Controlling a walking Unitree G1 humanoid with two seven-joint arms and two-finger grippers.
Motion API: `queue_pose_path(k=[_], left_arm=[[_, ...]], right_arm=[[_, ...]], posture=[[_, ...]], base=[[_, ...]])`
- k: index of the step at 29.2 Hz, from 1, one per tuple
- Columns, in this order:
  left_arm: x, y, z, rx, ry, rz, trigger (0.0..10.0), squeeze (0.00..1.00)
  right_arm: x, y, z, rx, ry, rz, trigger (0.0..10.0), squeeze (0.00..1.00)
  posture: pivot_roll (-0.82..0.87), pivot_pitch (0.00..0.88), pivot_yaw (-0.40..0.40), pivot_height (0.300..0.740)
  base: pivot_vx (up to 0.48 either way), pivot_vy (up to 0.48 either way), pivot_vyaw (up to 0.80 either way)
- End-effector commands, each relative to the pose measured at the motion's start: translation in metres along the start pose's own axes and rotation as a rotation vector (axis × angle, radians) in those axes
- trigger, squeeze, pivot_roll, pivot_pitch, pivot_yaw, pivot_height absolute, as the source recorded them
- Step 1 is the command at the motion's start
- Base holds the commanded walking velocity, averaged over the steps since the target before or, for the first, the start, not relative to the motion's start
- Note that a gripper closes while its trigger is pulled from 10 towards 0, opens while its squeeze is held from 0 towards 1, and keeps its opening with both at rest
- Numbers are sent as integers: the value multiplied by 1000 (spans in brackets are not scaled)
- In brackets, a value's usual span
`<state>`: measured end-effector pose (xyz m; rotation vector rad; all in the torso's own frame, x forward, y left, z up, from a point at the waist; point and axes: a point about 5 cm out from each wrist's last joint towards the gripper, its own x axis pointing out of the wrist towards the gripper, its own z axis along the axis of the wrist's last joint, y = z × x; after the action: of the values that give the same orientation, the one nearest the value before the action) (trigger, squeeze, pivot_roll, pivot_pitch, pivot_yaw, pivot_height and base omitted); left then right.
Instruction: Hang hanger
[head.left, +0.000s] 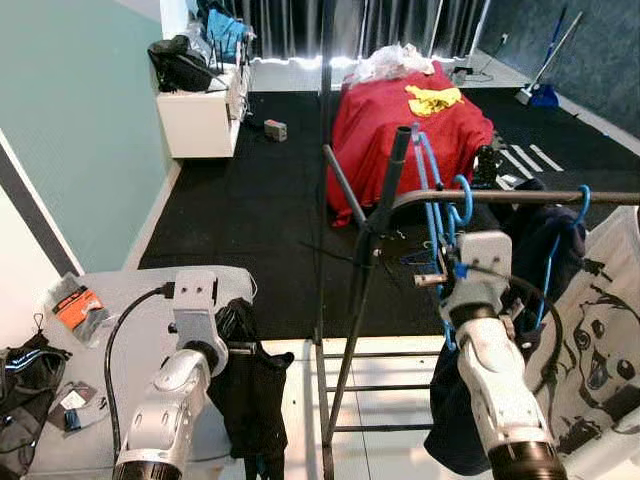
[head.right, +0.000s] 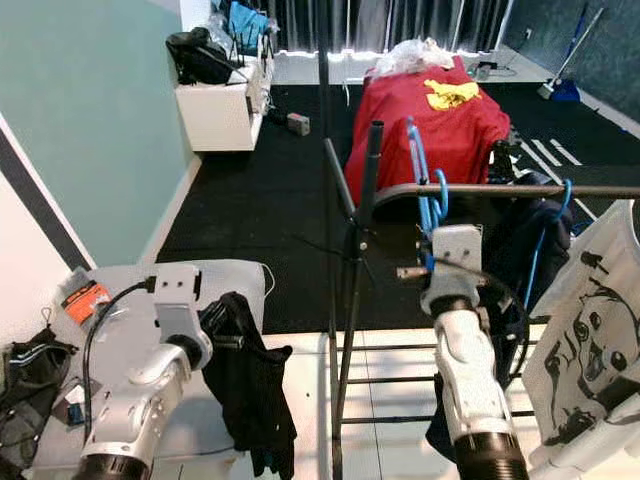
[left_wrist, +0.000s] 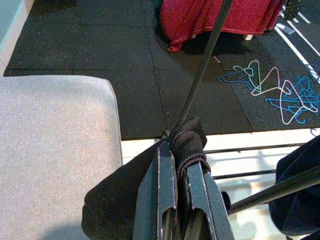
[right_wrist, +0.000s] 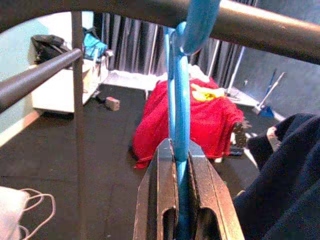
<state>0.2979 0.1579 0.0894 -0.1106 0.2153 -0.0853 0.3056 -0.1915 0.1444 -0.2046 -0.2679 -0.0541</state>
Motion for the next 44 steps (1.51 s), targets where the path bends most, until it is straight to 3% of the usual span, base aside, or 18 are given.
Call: queue_pose_path(k=[1,3,6,9,11,18,20,22,23,24,25,26,27,32,42,44], left_arm=[[1,-5,5,-10,-31,-15,10000,0],[1,-5,5,-10,-33,-17,10000,0],[0,-6,5,-7,-34,-19,10000,0],[0,-6,5,-7,-34,-19,10000,0],[-1,-5,5,-3,-42,-13,10000,0],[-4,-3,4,-2,-47,-6,10000,0],[-5,-1,1,0,-42,-3,10000,0],[-5,-1,1,0,-42,-3,10000,0],[-6,-1,-1,4,-29,-3,10000,0],[-6,-1,-1,4,-29,-3,10000,0],[-6,-1,-5,7,-10,1,10000,0],[-6,-1,-5,7,-10,1,10000,0],[-6,1,-9,9,5,8,10000,0],[-6,5,-14,10,32,31,10000,0],[-5,11,-11,-2,29,72,10000,0],[-7,15,-7,-7,9,101,10000,0]], right_arm=[[2,0,19,-15,-117,-2,0,0],[1,0,20,-19,-132,0,0,0],[-6,9,2,-23,-58,78,0,0],[-6,9,2,-23,-58,78,0,0],[-19,13,-13,-48,-36,80,0,0],[-32,11,-27,-77,-21,52,0,0],[-42,10,-47,-66,90,54,0,0],[-42,10,-47,-66,90,54,0,0],[-48,10,-65,9,218,41,3725,0],[-48,10,-65,9,218,41,3725,0],[-52,12,-81,107,361,28,3608,0],[-52,12,-81,107,361,28,3608,0],[-56,17,-95,199,515,32,10000,0],[-49,26,-96,253,585,72,10000,0],[-35,44,-90,233,577,184,10000,0],[-36,51,-92,218,592,237,10000,0]], posture=[[-9,7,-5,740],[-9,7,-5,740],[-8,4,-9,740],[-8,4,-9,740],[-4,14,-12,740],[-3,23,-11,740],[-7,29,-9,740],[-7,29,-9,740],[-6,32,-9,740],[-6,32,-9,740],[-3,35,-11,740],[-3,35,-11,740],[-4,36,-9,740],[-3,39,-14,740],[15,34,-52,740],[46,36,-101,740]], base=[[0,0,0],[0,0,0],[0,0,0],[0,0,0],[0,0,0],[0,0,0],[0,0,0],[0,0,0],[0,0,0],[0,0,0],[0,0,0],[0,0,0],[0,0,0],[0,0,0],[0,0,0],[0,0,0]])
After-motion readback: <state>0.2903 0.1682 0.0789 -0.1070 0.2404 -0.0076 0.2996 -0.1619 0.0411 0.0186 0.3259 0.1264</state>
